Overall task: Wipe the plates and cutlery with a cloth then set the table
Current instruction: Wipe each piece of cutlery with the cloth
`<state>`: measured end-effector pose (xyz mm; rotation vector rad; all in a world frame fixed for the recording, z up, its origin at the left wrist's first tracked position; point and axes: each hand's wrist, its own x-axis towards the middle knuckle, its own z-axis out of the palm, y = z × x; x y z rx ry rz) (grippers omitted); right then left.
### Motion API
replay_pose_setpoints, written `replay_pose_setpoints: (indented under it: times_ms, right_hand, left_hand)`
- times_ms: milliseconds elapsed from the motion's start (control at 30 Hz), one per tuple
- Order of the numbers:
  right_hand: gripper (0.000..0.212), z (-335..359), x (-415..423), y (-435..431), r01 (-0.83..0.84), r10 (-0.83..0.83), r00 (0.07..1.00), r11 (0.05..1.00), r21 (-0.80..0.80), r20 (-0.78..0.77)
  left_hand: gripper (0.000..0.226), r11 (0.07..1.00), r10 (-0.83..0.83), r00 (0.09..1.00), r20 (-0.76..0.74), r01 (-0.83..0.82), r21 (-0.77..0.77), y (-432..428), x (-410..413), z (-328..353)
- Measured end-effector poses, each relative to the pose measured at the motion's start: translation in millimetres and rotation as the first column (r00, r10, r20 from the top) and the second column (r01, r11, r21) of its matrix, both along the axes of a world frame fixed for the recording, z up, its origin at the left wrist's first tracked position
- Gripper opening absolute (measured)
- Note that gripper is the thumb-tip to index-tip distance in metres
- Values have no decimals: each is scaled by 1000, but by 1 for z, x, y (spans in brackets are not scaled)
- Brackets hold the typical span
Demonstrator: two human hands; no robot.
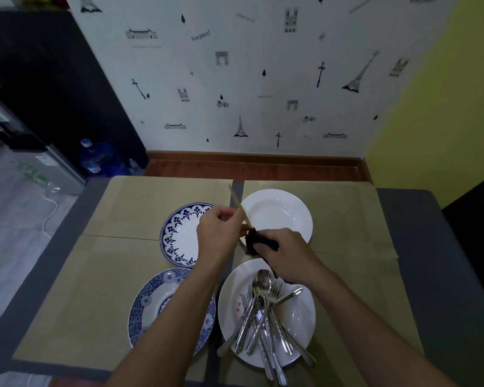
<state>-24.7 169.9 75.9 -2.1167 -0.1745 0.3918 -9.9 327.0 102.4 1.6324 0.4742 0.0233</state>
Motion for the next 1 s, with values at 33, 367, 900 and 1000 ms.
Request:
replay_pose_setpoints:
  times_ms: [33, 367, 900, 1000]
  right_hand:
    - [24, 0, -1, -1, 0, 1, 1000, 1000, 13, -23]
    - [12, -3, 0, 0, 32, -13, 994, 985, 170, -111]
    - [9, 3, -1, -4, 95, -29, 967, 963, 251, -254]
    - [10, 4, -1, -5, 6, 27, 974, 989, 147, -225]
  left_hand:
    - [15, 999, -26, 1000, -15, 25, -27, 2, 1, -1]
    - [9, 978, -129, 991, -25, 123, -170, 8, 0, -10]
    - [6, 997, 73, 996, 42, -72, -28, 14, 10, 0]
    - [8, 990, 130, 989, 69, -133, 43, 13, 10, -1]
